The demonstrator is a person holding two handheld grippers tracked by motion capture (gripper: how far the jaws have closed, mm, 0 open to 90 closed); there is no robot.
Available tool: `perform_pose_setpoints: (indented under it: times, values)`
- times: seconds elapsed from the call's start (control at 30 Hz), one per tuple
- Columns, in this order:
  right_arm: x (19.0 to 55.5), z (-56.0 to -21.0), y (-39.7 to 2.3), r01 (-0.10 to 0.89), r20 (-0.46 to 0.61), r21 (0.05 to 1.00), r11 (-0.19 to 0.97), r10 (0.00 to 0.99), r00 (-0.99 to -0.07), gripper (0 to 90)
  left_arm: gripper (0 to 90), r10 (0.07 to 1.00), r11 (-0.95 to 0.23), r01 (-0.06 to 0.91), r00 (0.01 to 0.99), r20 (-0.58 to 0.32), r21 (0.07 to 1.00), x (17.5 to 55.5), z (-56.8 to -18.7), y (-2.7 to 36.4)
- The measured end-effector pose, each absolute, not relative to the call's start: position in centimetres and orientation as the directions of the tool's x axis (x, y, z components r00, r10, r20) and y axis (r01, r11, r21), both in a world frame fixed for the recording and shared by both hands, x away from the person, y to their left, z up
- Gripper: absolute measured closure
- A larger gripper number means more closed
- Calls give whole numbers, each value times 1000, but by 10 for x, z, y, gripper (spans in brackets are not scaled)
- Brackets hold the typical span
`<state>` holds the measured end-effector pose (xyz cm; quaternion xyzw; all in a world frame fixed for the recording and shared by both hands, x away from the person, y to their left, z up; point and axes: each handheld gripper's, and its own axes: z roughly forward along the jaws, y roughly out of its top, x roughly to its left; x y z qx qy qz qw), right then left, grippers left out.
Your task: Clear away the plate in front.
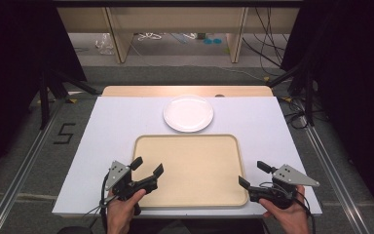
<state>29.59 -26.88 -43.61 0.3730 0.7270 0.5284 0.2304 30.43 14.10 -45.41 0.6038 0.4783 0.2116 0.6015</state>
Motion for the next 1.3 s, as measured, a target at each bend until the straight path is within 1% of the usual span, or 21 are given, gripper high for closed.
perform_pose_setpoints:
  times: [0.17, 0.3, 0.43, 0.53, 0.67, 0.83, 1.0, 1.07, 1.23, 1.3]
  values:
    - [296, -436, -268, 297, 60, 941, 163, 782, -621, 157, 158, 814, 196, 344, 465, -348, 918, 316, -449, 136]
    - [296, -436, -268, 297, 61, 941, 163, 780, -623, 157, 158, 820, 183, 353, 461, -341, 917, 327, -444, 134]
    - [296, -436, -268, 297, 62, 941, 163, 778, -625, 157, 158, 802, 208, 363, 469, -370, 908, 336, -439, 133]
    - [296, -437, -267, 294, 61, 942, 162, 779, -624, 157, 158, 805, 192, 376, 468, -364, 907, 343, -437, 130]
    - [296, -436, -267, 294, 62, 942, 161, 778, -626, 157, 158, 786, 205, 401, 476, -394, 893, 357, -434, 124]
    - [295, -436, -268, 293, 62, 942, 165, 772, -632, 157, 159, 804, 167, 411, 470, -366, 896, 374, -434, 114]
    - [294, -434, -268, 300, 59, 938, 174, 773, -631, 157, 159, 807, 151, 449, 459, -372, 881, 393, -441, 106]
    - [295, -435, -268, 291, 62, 943, 164, 770, -635, 157, 160, 805, 156, 464, 451, -385, 872, 398, -442, 104]
    - [294, -435, -268, 304, 59, 936, 179, 771, -634, 158, 160, 804, 180, 498, 422, -419, 848, 418, -445, 103]
    - [294, -434, -268, 303, 58, 936, 179, 771, -634, 157, 164, 778, 215, 520, 420, -467, 826, 425, -447, 104]
